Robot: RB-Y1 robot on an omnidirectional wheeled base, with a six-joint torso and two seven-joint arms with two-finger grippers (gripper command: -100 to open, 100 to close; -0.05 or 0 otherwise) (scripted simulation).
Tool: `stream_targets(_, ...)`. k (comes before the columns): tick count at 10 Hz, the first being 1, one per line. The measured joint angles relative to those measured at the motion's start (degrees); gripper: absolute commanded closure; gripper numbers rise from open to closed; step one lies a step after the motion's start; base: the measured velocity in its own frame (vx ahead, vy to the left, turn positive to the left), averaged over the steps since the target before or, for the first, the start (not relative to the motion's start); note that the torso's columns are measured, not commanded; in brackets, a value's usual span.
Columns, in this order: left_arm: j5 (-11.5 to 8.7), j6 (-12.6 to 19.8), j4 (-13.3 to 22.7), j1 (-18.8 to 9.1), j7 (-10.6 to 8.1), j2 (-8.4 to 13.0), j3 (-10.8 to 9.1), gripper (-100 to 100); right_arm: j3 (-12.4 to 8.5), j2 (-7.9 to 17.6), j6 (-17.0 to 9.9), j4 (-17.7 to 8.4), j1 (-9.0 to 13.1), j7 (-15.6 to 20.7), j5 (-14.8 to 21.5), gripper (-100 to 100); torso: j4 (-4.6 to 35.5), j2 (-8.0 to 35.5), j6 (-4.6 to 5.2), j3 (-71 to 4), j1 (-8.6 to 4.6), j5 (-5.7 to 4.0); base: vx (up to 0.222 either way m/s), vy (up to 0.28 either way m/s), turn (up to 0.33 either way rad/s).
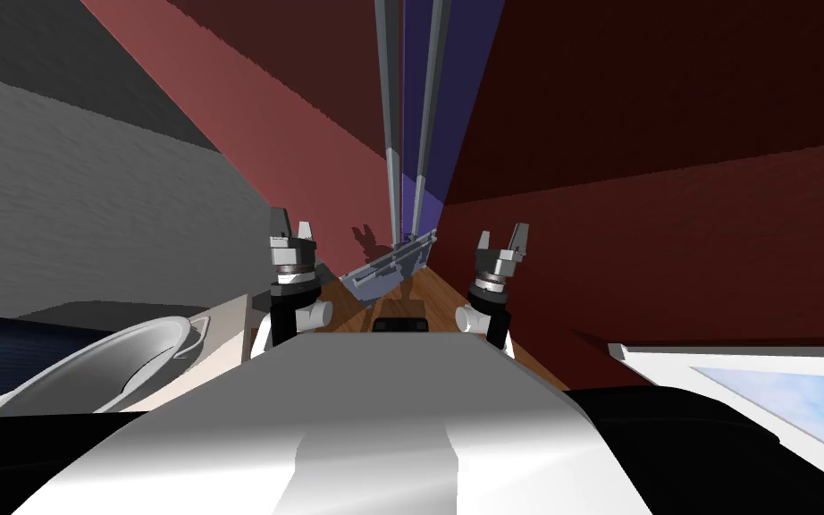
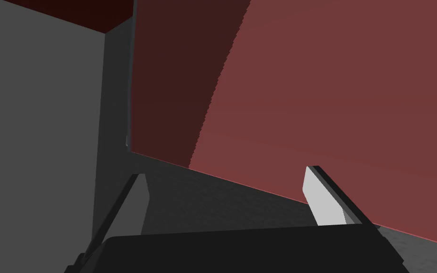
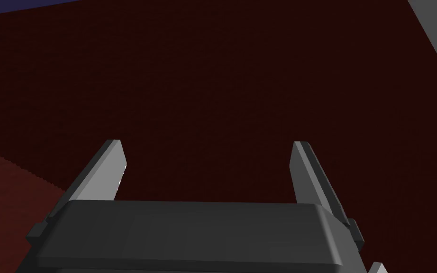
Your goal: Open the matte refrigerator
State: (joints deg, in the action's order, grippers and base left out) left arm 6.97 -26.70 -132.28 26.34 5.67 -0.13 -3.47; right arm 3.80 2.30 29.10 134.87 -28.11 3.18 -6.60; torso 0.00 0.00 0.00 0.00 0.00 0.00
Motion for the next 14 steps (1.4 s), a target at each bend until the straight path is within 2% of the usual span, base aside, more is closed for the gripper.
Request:
stream_targets(2,0.00,0.00,0.00,0.00,0.00,0.00,0.00,0,0.00,0.00,0.00,0.00,0.00,0.00,0.00,0,6.00,5.97,0.00,-12.00,0.00,0.00,0.000,0.000,0.000)
stream_targets(9,0.00,-0.01,-0.02,0.00,0.00,0.00,0.00,0,0.00,0.00,0.01,0.02,0.00,0.00,0.00,0,35.37,35.39,0.00,-70.73,0.00,0.00,0.000,0.000,0.000)
stream_targets(10,0.00,-0.01,-0.02,0.00,0.00,0.00,0.00,-100,0.00,0.00,0.01,0.02,0.00,0.00,0.00,0,39.60,39.62,0.00,-79.19,0.00,0.00,0.007,0.007,-0.001)
stream_targets(11,-0.01,-0.16,1.01,-0.08,0.02,0.94,0.10,-100,0.00,0.00,0.00,0.00,0.00,0.00,0.00,0,41.49,41.54,0.00,-83.14,0.04,0.01,0.005,0.016,-0.003)
stream_targets(14,-0.20,0.21,4.98,-1.35,-0.14,4.07,0.00,-100,0.00,0.00,0.00,-0.01,-0.01,0.00,0.00,0,42.26,42.26,0.00,-84.57,0.03,0.01,0.006,0.025,-0.005)
